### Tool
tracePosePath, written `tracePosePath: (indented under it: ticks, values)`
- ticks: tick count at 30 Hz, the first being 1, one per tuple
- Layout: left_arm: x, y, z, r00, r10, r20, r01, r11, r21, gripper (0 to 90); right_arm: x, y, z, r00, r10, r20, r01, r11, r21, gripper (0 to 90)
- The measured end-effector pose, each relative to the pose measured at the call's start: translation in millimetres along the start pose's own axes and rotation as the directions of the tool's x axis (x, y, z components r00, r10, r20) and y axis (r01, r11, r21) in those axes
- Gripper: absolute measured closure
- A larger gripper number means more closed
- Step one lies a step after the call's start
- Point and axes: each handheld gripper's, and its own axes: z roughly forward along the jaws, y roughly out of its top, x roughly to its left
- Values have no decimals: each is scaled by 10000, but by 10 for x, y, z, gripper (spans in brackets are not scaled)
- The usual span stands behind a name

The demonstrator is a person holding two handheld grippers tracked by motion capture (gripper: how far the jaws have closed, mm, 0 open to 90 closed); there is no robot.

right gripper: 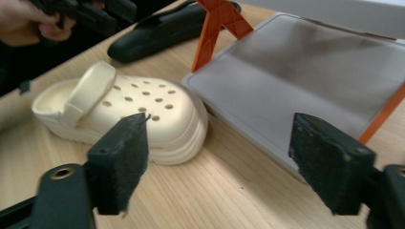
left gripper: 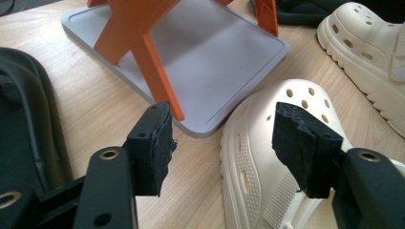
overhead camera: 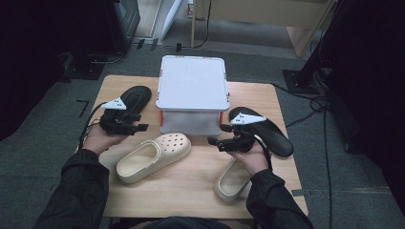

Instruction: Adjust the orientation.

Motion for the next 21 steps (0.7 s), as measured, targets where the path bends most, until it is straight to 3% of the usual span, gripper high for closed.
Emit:
tracePosePath:
  ticks: [3, 9, 21]
  values:
    - [-6, -6, -2, 10000, 41, 26, -41, 10000, -33, 390, 7, -29, -19, 9989, -403, 230, 405, 9992, -70, 287]
    - [10, -33, 19, 9999, 114, 19, -114, 9998, 151, 399, -57, -51, 29, 9996, -207, 179, 206, 9998, 73, 316]
    - [-10, -58, -39, 9999, 141, -45, -141, 9999, 21, 422, -41, -37, 4, 9985, -533, 159, 533, 9986, -8, 394]
